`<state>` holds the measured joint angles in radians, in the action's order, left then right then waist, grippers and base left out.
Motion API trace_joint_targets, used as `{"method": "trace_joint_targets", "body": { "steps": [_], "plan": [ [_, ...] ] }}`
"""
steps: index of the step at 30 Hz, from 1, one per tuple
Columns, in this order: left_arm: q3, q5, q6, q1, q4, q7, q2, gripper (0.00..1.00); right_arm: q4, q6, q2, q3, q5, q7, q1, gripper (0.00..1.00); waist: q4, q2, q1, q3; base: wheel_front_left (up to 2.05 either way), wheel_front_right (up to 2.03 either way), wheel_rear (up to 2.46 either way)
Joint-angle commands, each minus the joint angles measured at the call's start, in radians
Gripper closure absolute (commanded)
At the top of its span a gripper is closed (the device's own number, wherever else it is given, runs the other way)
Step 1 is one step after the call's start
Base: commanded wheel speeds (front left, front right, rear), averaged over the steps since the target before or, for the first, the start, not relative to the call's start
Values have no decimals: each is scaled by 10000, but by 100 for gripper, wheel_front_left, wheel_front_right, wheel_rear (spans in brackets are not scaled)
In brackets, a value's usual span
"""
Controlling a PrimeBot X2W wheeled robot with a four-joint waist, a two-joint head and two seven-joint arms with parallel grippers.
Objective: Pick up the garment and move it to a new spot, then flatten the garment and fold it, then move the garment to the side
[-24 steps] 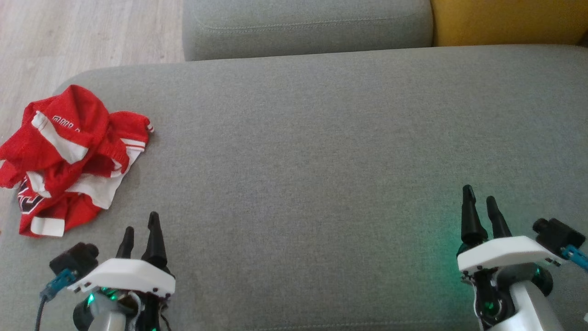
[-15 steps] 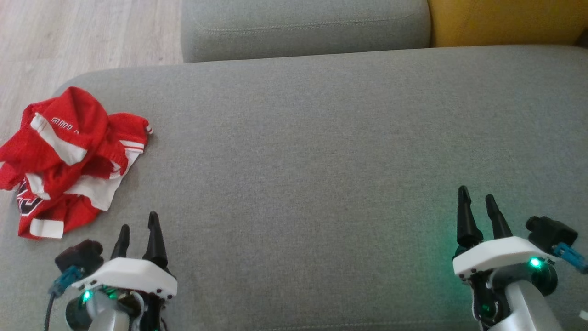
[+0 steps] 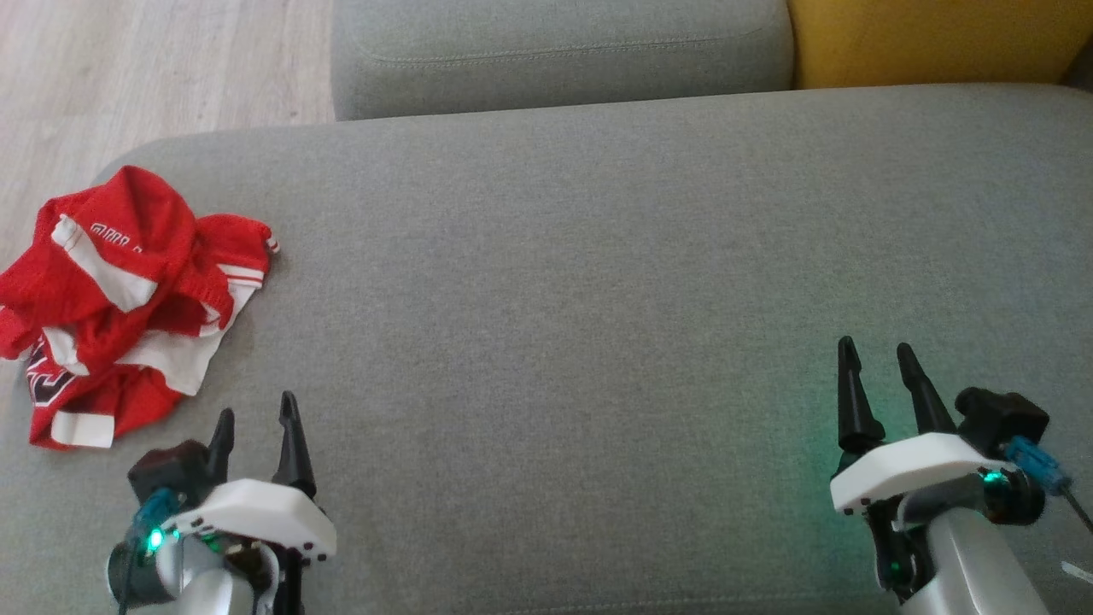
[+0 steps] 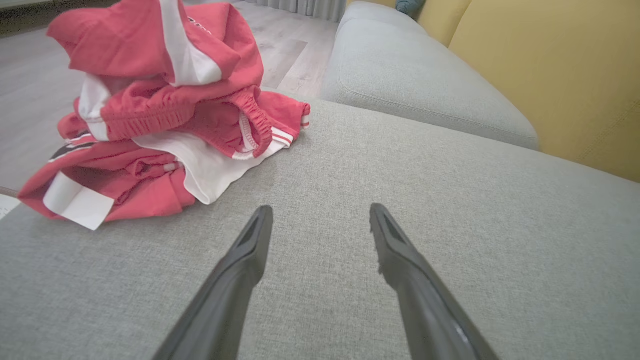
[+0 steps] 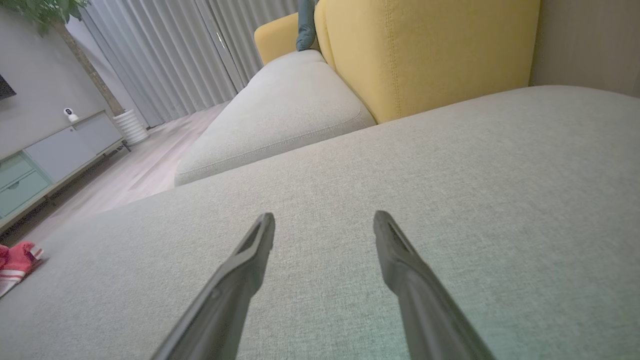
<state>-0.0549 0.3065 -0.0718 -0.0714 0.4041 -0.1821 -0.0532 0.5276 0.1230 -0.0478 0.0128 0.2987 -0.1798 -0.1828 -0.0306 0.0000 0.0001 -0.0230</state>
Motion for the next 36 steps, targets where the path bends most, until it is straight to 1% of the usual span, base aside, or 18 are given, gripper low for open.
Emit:
{"method": "trace_joint_targets", "body": {
  "steps": [1,11,22,36],
  "plan": [
    [181,-331,-79,-582,-287,-185,-207,0,-315,64,-54,-167,-338,-203,-526,0,-7,0,0,-3,0,0,0],
    [87,-1582,-398,-666,-403,-477,-280,0,-472,70,-28,-120,-1572,-498,-631,0,-47,0,-1,-3,0,0,0],
    [-4,-2902,-659,-717,-566,-797,-313,0,-456,77,-27,-293,-2844,-820,-769,0,-115,0,-1,-31,0,0,0],
    [179,-2790,-629,-714,-600,-797,-242,0,-480,77,-25,-229,-2641,-820,-799,0,-157,0,-1,-81,0,0,0]
  ]
}}
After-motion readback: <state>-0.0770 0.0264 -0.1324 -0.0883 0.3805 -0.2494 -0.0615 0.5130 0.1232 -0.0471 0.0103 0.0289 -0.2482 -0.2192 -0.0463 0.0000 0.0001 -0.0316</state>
